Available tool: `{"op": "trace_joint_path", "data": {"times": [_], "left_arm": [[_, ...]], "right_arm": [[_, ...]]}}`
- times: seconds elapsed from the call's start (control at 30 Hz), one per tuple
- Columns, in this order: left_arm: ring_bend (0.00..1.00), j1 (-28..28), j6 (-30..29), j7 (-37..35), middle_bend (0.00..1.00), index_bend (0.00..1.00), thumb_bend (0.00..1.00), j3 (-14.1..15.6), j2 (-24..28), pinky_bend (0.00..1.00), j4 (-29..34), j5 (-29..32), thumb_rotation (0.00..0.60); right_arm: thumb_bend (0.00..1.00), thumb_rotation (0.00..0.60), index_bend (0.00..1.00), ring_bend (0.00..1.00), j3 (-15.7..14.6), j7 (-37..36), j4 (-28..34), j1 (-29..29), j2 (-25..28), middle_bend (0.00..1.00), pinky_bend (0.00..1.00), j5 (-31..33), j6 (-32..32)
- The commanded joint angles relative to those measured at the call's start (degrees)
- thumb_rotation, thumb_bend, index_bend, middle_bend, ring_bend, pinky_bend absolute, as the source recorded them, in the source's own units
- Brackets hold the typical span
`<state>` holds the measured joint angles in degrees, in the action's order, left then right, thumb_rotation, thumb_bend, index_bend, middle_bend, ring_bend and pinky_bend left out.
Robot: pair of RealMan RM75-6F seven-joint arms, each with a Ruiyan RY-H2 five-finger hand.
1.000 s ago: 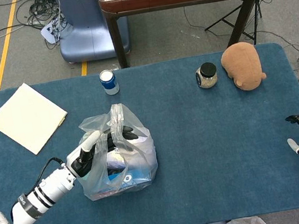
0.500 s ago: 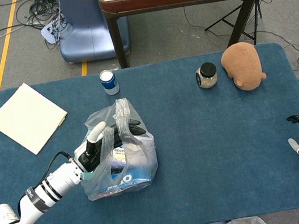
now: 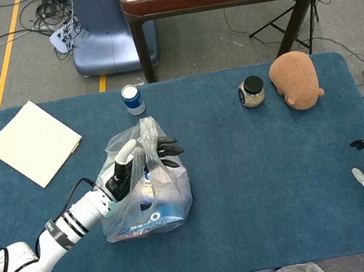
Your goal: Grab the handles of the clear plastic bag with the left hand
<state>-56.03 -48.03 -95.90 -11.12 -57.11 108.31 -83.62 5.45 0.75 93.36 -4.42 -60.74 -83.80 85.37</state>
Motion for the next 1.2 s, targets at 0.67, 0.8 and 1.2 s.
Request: {"op": "trace_joint_path", "data": {"times": [0.67, 0.8, 1.2], "left_arm": [[0.16, 0.6, 6.2, -9.6, 0.24, 0.19, 0.22, -6.7, 1.3, 0.21, 3.0, 3.6, 0.044], [0.16, 0.8, 6.9, -12.9, 0.24, 0.18, 0.21, -7.9, 1.0, 0.21, 3.2, 3.8, 0.054], [0.25, 1.7, 12.0, -20.0, 0.25, 0.14, 0.22, -10.5, 4.6, 0.55, 5.1, 2.4, 0.48]], "right_arm": [[0.27, 0.6, 0.34, 0.3, 0.0, 0.1, 0.1, 0.1, -0.1, 0.38, 0.29, 0.0, 0.1], [0.27, 0.6, 0.34, 0.3, 0.0, 0.1, 0.2, 0.3, 0.0, 0.38, 0.29, 0.0, 0.2], [0.27, 0.6, 0.34, 0.3, 0.1, -0.2, 0.0, 0.4, -0.1, 0.38, 0.29, 0.2, 0.3]]}}
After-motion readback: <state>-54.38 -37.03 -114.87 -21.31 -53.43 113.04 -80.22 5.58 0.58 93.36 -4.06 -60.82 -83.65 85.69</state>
